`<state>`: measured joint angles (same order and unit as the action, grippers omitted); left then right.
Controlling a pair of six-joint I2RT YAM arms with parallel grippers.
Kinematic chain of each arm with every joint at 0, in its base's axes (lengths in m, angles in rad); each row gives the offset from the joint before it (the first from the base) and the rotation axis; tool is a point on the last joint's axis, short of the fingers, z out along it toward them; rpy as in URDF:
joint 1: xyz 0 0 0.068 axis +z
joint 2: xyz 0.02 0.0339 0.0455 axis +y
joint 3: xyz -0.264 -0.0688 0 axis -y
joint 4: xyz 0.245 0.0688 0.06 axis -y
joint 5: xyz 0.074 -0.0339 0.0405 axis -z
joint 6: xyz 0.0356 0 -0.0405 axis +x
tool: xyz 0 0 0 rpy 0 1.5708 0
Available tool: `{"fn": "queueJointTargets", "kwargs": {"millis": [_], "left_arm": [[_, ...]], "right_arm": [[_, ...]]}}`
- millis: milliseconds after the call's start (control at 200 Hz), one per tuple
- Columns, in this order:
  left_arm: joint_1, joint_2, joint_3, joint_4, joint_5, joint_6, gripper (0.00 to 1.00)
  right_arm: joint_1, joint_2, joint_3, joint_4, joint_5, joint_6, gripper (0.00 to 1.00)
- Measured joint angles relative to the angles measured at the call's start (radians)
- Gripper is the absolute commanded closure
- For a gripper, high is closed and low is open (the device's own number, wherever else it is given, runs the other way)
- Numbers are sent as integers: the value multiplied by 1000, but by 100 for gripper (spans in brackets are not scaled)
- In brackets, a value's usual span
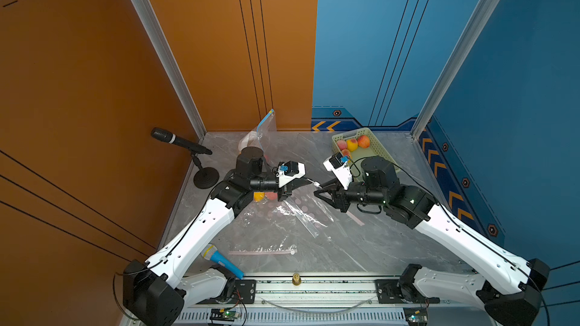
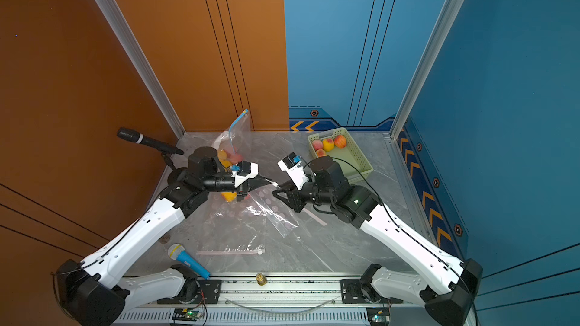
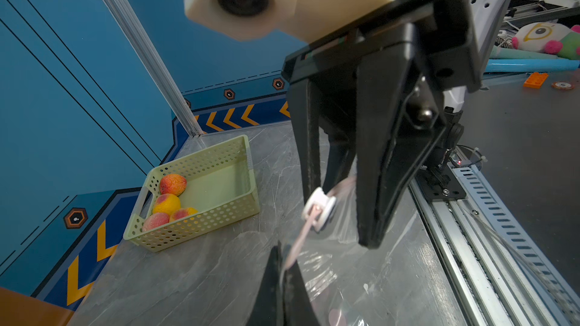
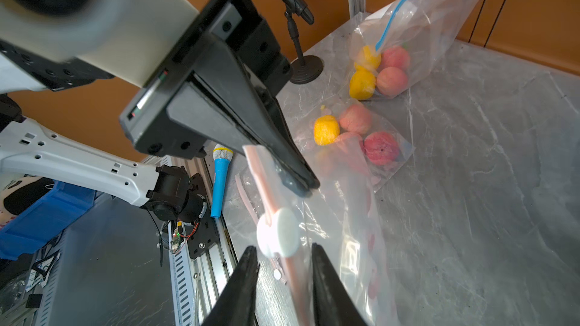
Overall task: Place the peach in a zip-top bag and seal the zipper
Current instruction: Unzip the zipper on the zipper food storage bag.
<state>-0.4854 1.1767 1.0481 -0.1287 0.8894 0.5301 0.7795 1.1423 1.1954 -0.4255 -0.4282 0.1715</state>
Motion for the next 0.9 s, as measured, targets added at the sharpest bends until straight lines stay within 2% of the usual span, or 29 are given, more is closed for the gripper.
{"fn": "queueJointTargets", "kwargs": {"millis": [200,516,686,901], "left_arm": [[0,0,0,-25,1,3,100],[0,0,0,-31,1,3,100],[0,0,0,-33,0,3,100],[7,0,0,-17,-30,-49,100]], "right_arm": [[0,10,37,0,12,-42,70],[0,46,61,0,12,-79,80],[0,51,61,0,11,-91,92],[-1,51,60,-1,41,-108,93]]}}
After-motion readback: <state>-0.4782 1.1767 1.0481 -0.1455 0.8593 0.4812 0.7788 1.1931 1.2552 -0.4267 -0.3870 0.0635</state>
